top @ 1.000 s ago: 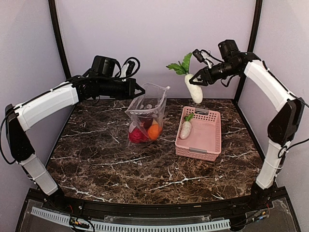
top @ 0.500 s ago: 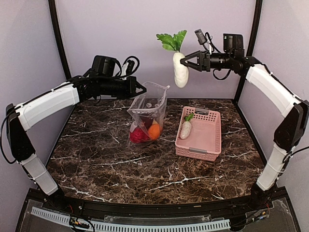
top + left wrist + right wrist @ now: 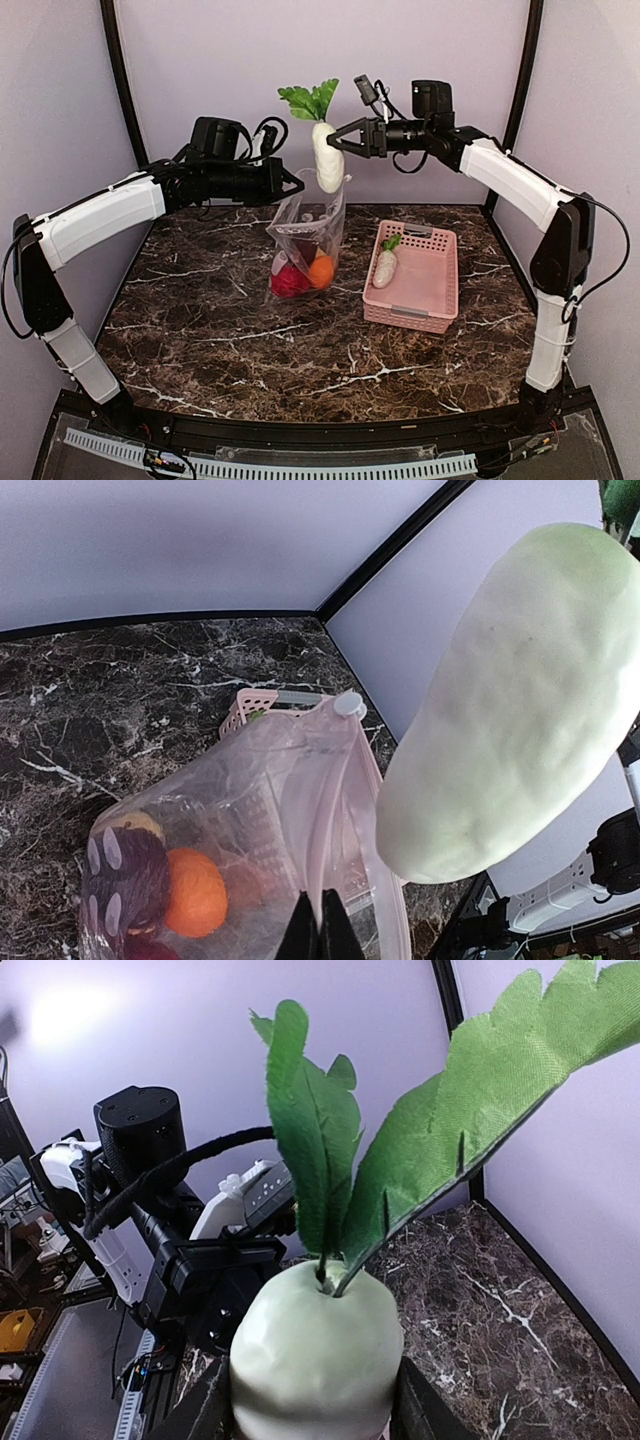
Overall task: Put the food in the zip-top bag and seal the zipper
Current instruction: Place the fake vegetable in the zipper food storage bag.
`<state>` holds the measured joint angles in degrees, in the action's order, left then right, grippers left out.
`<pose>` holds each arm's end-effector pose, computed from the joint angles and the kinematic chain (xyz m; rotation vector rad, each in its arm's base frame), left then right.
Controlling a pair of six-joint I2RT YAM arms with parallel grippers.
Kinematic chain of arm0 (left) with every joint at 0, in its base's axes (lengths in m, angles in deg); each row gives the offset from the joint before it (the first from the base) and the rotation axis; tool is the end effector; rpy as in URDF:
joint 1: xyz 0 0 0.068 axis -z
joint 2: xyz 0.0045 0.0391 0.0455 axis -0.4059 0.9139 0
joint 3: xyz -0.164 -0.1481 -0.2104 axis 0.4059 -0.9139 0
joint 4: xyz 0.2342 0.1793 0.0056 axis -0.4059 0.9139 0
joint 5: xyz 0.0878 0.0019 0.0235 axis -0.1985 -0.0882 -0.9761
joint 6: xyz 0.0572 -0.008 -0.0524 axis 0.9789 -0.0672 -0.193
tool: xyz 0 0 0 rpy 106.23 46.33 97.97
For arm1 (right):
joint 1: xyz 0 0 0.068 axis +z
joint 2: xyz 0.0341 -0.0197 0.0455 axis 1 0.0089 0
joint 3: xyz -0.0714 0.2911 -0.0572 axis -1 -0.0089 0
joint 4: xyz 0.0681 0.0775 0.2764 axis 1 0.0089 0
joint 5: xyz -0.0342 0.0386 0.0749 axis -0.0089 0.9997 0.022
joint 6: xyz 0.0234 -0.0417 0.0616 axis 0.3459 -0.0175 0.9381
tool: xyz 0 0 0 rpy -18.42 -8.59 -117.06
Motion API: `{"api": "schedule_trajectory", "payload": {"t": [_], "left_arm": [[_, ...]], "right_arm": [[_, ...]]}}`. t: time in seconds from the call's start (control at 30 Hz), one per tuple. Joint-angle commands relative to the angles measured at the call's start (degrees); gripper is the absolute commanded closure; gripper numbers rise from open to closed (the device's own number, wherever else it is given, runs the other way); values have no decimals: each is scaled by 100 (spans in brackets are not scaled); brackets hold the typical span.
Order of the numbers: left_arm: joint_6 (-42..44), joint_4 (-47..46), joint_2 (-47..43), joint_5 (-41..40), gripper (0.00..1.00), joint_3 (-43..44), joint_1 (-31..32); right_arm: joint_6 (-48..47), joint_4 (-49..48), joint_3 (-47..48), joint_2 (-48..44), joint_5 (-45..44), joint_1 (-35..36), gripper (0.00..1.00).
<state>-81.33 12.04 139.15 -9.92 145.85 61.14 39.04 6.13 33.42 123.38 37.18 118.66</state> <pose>0.3516 -0.2917 0.4068 0.2981 2.0067 -1.0961 0.4250 0.3016 0.4516 -1.0580 1.4905 1.3336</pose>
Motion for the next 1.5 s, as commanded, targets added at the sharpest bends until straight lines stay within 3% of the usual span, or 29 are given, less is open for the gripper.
{"api": "schedule_trajectory", "payload": {"t": [0.0, 0.27, 0.5, 0.87, 0.97, 1.07, 1.23, 1.37, 1.47], "left_arm": [[-114, -190, -228, -38, 99, -101, 16], [-267, -303, -335, -126, 99, -221, 16], [-380, -462, -439, -195, 99, -297, 16], [-392, -508, -509, -320, 99, -435, 16], [-357, -495, -519, -326, 99, -449, 16], [-284, -481, -559, -331, 99, -477, 4], [-231, -593, -667, -317, 99, -716, -43], [-121, -569, -706, -222, 99, -787, -83], [27, -498, -732, -163, 99, -780, -89]], "right_arm": [[62, -283, 398, 214, -58, 159, 100], [-171, -203, 269, 330, -80, 326, 99], [-232, -396, -281, 105, 27, 335, 85], [-633, -161, -625, -216, -39, 332, 46], [-777, 164, -517, -347, -177, 304, 28], [-759, 358, -542, -517, -49, 194, 2], [-1327, 865, -627, -846, -42, 90, 1], [-2995, 2164, -245, -864, 50, 145, 1], [-4404, 3256, 54, -814, -423, 311, 11]]}}
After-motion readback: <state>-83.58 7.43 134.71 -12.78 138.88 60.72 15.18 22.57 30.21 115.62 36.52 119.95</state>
